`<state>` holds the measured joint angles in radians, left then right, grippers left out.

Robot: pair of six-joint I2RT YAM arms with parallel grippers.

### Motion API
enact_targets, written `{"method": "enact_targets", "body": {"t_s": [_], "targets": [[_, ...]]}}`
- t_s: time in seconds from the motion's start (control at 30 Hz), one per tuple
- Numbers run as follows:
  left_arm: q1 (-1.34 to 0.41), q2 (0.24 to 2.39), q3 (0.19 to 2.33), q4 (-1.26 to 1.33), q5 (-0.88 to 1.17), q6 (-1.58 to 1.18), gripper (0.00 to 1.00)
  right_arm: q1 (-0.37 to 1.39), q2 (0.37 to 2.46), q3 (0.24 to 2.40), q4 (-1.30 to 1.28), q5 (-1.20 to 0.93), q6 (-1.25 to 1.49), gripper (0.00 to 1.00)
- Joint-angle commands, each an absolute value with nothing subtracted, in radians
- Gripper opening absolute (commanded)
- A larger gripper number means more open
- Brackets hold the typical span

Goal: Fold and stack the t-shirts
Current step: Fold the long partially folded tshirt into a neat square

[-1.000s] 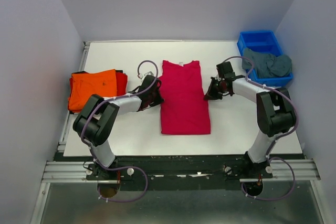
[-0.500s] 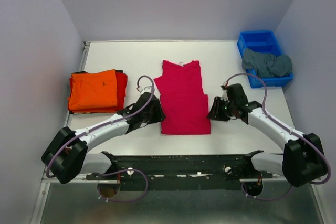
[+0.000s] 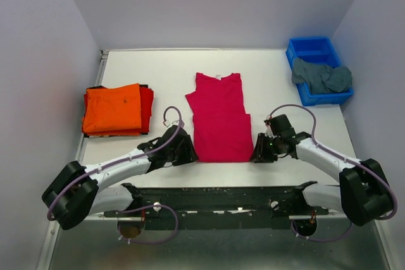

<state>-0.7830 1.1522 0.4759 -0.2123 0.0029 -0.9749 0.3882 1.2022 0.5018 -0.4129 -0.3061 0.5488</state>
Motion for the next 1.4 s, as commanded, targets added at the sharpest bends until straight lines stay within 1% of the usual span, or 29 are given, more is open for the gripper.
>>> {"method": "enact_targets", "body": {"t_s": [0.0,0.17,0.23,0.3,0.33,0.4,0.47,0.5,0.63,0.83,0.93,1.03,1.13,1.2,1.3,1.37], "targets": [[-0.787,1.198,0.462,-0.141,0.071,-1.008,0.59,0.394,1.258,0.508,-0.370,-0.314,0.555,0.35],[-0.787,1.249,0.456,-0.109,0.095,-1.011,0.55,0.394,1.272,0.497,-0.350,-0.333,0.555,0.29],[-0.787,1.259,0.454,-0.106,0.097,-1.011,0.51,0.394,1.266,0.497,-0.351,-0.341,0.551,0.22],[-0.787,1.266,0.456,-0.095,0.095,-1.009,0.46,0.394,1.256,0.495,-0.351,-0.344,0.549,0.11],[-0.787,1.270,0.454,-0.086,0.100,-1.009,0.41,0.394,1.252,0.497,-0.350,-0.345,0.548,0.08],[-0.787,1.281,0.449,-0.066,0.112,-1.009,0.28,0.394,1.253,0.500,-0.354,-0.353,0.548,0.01],[-0.787,1.292,0.454,-0.055,0.115,-1.003,0.08,0.394,1.246,0.503,-0.359,-0.359,0.549,0.01],[-0.787,1.292,0.457,-0.063,0.107,-0.993,0.00,0.394,1.236,0.505,-0.365,-0.360,0.548,0.01],[-0.787,1.243,0.500,-0.156,0.048,-0.951,0.00,0.394,1.163,0.526,-0.420,-0.353,0.549,0.01],[-0.788,1.089,0.512,-0.262,0.074,-0.937,0.00,0.394,1.019,0.581,-0.546,-0.356,0.545,0.01],[-0.788,1.025,0.548,-0.336,0.081,-0.939,0.00,0.394,0.956,0.629,-0.620,-0.362,0.545,0.01],[-0.785,0.983,0.618,-0.397,0.075,-0.925,0.00,0.393,0.922,0.699,-0.658,-0.322,0.532,0.01],[-0.750,1.009,0.714,-0.457,0.061,-0.867,0.00,0.390,0.983,0.808,-0.709,-0.253,0.520,0.01],[-0.706,1.046,0.774,-0.466,0.066,-0.829,0.00,0.381,1.041,0.869,-0.698,-0.236,0.515,0.01],[-0.625,1.129,0.857,-0.420,0.083,-0.769,0.00,0.336,1.144,0.955,-0.649,-0.253,0.509,0.01],[-0.553,1.193,0.902,-0.346,0.121,-0.756,0.00,0.286,1.236,1.015,-0.618,-0.297,0.503,0.01]]}}
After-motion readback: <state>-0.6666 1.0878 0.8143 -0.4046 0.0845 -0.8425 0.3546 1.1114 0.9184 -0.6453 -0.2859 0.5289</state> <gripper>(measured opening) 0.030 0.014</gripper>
